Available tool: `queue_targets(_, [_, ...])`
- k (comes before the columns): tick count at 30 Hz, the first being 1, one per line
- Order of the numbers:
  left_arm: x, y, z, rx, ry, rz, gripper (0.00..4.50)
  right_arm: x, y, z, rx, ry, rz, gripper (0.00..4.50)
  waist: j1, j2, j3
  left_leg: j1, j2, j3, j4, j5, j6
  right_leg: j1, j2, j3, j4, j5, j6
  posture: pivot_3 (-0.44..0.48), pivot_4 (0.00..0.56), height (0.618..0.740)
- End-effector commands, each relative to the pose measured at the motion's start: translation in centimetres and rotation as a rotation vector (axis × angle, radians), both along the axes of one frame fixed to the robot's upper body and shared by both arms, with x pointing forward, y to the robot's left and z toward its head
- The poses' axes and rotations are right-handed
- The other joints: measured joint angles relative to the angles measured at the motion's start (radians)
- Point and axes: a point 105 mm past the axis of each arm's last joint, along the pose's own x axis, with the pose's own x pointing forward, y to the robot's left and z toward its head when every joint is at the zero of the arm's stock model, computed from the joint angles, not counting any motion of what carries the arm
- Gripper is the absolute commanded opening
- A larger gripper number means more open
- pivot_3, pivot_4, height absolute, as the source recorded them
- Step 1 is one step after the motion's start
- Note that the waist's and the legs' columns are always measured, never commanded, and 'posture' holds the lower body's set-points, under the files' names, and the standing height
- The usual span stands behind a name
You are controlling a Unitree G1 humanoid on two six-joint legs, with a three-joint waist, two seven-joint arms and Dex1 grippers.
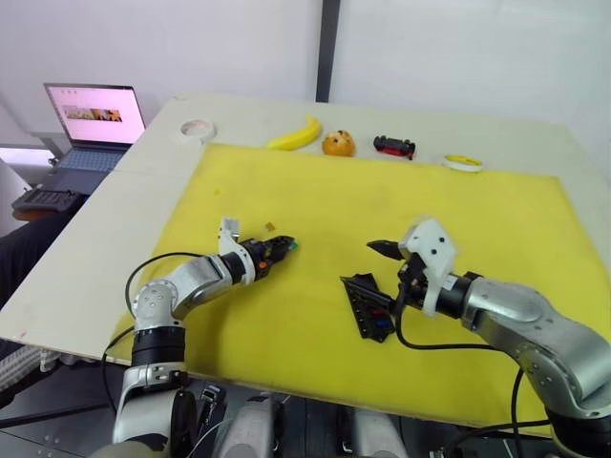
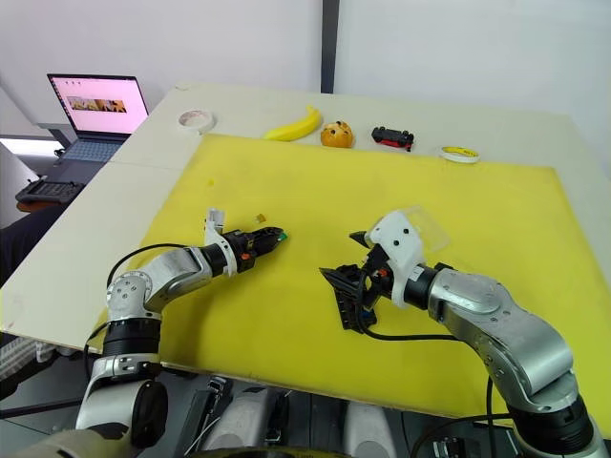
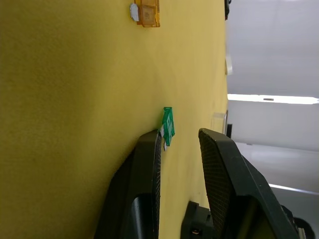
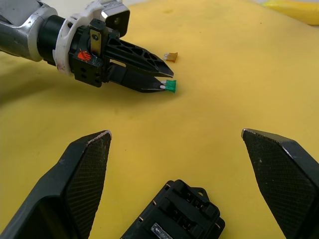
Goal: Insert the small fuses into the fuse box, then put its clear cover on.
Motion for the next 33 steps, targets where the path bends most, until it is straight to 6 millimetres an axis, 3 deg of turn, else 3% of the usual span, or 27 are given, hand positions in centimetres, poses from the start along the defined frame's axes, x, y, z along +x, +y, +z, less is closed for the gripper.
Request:
queue_targets(1, [-0.3, 0.1, -1.6, 0.025, 0.058, 0.007, 1.01, -0.4, 0.1, 1.2, 0.002, -0.055, 0.010, 4.50, 0.000, 0.000, 0.000, 0.000, 0.000, 0.000, 0.000, 0.000, 0.000, 0.000, 0.000, 0.000, 0.000, 0.000, 0.000, 0.000, 0.150, 0.740])
queue_targets(4, [-0.4, 0.3, -2.2, 0.048, 0.076, 0.009, 0.06, -0.3, 0.1, 1.2, 0.003, -0.055, 0.010, 4.50, 0.000, 0.000, 0.000, 0.000, 0.000, 0.000, 0.000, 0.000, 0.000, 0.000, 0.000, 0.000, 0.000, 0.000, 0.000, 0.000, 0.150, 0.740])
queue_targets(15, [-0.3, 0.7, -1.9, 0.037, 0.075, 0.020, 0.06, -0.3, 0.1, 1.3, 0.007, -0.056, 0.013, 4.50, -0.001, 0.000, 0.000, 0.000, 0.000, 0.000, -0.001, 0.000, 0.000, -0.001, 0.000, 0.000, 0.000, 0.000, -0.001, 0.000, 0.150, 0.740])
queue_targets(20, [-0.6, 0.6, 0.9, 0.004, -0.036, -0.027, 0.06, -0.3, 0.0, 1.4, 0.025, -0.052, 0.011, 4.50, -0.002, 0.000, 0.000, 0.000, 0.000, 0.000, -0.001, 0.000, 0.000, -0.001, 0.000, 0.000, 0.000, 0.000, -0.001, 0.000, 0.150, 0.740])
queue_targets(25, [-1.2, 1.8, 3.7, -0.010, -0.136, -0.061, 0.06, -0.4, -0.2, 1.6, 0.073, -0.030, 0.002, 4.50, -0.004, -0.001, 0.001, -0.006, 0.001, 0.000, -0.002, 0.000, -0.001, -0.007, 0.000, 0.000, 0.000, 0.001, 0.002, 0.000, 0.150, 0.740])
queue_targets(33, [-1.9, 2.0, 5.7, 0.009, -0.223, -0.105, 0.06, -0.3, -0.1, 1.9, 0.125, -0.009, 0.000, 4.50, 0.001, -0.001, 0.001, -0.016, 0.000, -0.001, -0.001, 0.006, -0.010, -0.017, 0.000, 0.000, 0.001, 0.001, 0.002, 0.000, 0.150, 0.740])
